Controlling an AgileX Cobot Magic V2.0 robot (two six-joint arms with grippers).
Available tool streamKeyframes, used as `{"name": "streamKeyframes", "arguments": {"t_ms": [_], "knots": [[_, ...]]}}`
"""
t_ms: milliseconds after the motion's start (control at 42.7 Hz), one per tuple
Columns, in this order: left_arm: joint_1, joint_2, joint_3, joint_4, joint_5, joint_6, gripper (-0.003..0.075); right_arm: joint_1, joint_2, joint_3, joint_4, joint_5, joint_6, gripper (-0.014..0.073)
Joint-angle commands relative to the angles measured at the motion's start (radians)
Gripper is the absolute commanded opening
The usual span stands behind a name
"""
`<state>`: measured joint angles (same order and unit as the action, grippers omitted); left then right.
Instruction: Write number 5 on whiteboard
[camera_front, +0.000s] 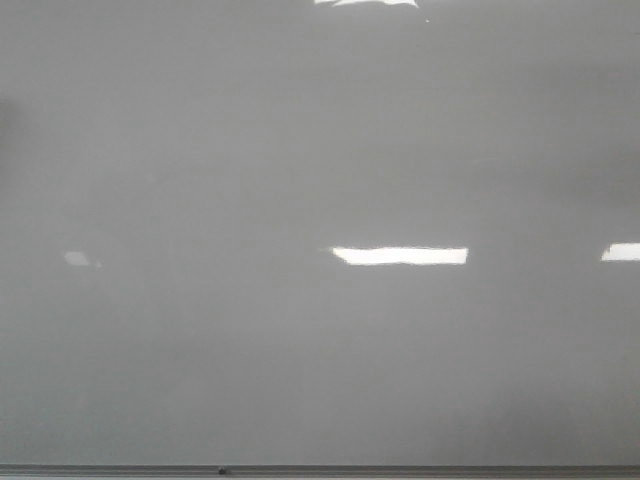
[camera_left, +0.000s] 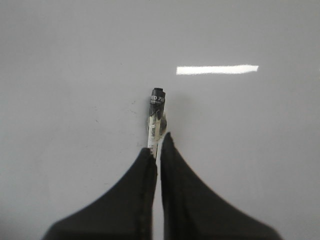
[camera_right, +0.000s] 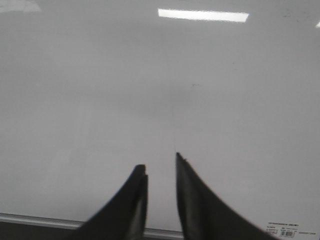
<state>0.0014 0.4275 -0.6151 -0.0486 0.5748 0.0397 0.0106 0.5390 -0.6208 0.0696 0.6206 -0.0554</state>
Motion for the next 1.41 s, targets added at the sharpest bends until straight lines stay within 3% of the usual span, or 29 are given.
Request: {"name": "streamKeyframes", "arguments": {"t_ms": [0,94,211,727,1383], "knots": [[-0.006,0.034,-0.031,-0.01,-0.072,-0.003,0.0219,0.002,0.01,-0.035,-0.007,-0.058,-0.027,0.0444],[-0.006,0.056,-0.031,-0.005,-0.086,-0.003,0.0396,0.002,0.01,-0.035,-0.007,-0.058,-0.027,0.0582],[-0.006,0.092,-0.031,-0.005,-0.102,-0.003,0.0544,0.002,0.01,-0.035,-0.007,-0.055,-0.027,0.061],[-0.006,0.442,-0.1,-0.003,-0.031,-0.003,0.0547,0.002,0.01,-0.035,-0.007,-0.049,-0.027,0.061],[-0.006,0.845,-0.101,0.021,-0.482,-0.003,0.0546,0.002,0.01,-0.035,-0.007,-0.051,-0.027,0.061]]}}
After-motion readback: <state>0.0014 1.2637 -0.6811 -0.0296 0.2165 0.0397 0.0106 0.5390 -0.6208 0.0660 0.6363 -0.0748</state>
